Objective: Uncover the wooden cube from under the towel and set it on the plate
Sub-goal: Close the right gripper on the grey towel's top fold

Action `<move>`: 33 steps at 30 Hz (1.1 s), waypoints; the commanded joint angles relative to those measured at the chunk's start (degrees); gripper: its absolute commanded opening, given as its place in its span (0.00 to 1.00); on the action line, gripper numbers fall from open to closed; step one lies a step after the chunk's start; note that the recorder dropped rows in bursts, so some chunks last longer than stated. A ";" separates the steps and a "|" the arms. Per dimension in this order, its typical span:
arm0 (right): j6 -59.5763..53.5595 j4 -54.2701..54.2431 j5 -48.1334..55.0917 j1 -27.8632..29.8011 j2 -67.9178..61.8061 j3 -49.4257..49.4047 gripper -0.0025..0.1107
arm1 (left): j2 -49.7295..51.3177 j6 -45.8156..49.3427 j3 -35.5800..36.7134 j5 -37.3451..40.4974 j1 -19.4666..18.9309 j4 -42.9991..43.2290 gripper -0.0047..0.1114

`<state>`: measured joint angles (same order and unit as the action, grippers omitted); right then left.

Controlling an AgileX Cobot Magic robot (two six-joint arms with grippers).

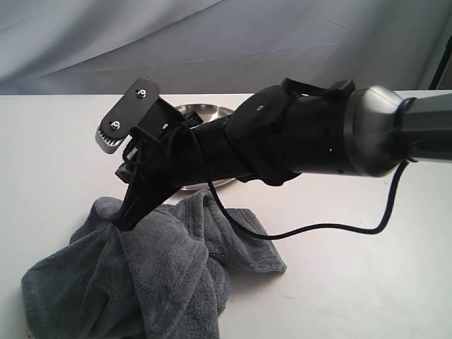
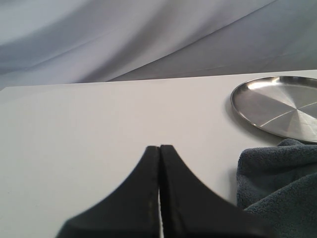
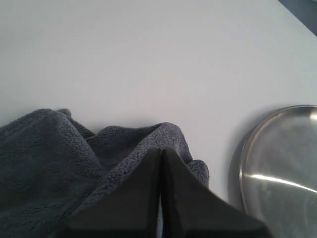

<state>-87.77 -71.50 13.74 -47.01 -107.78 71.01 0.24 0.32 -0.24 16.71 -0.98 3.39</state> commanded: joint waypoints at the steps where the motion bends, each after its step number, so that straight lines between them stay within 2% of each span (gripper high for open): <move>1: 0.83 2.40 2.21 0.17 0.17 0.43 0.11 | -0.24 0.15 0.24 -0.48 0.34 0.22 0.04; 3: 0.83 2.90 3.01 0.09 0.17 0.43 0.25 | -0.24 0.15 0.24 -0.48 0.34 0.22 0.04; 5: 0.83 2.90 3.29 0.09 0.17 0.43 0.46 | -0.24 0.15 0.24 -0.48 0.34 0.22 0.04; 7: 0.72 2.90 2.97 -0.35 0.17 0.43 0.73 | -0.24 0.15 0.24 -0.48 0.34 0.22 0.04; 9: 0.72 2.90 1.57 -1.11 0.05 0.43 0.95 | -0.24 0.15 0.24 -0.48 0.34 0.22 0.04; 15: -0.87 3.31 -4.26 -7.17 -3.55 0.43 0.95 | -0.24 0.15 0.24 -0.48 0.34 0.22 0.04; 27: -0.03 1.83 -10.03 -7.92 -8.00 0.43 0.95 | -0.24 0.28 0.24 -0.48 0.34 0.22 0.04; 30: -0.03 1.18 -10.44 -7.92 -9.21 0.43 0.92 | -0.24 0.28 0.24 -0.48 0.34 0.22 0.04; 33: -0.03 -1.39 -10.63 -7.92 -9.44 0.43 0.84 | -0.24 0.28 0.24 -0.48 0.34 0.22 0.04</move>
<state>-87.21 -71.97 3.76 -54.81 -116.24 71.71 0.24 0.42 -0.24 16.71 -0.98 3.39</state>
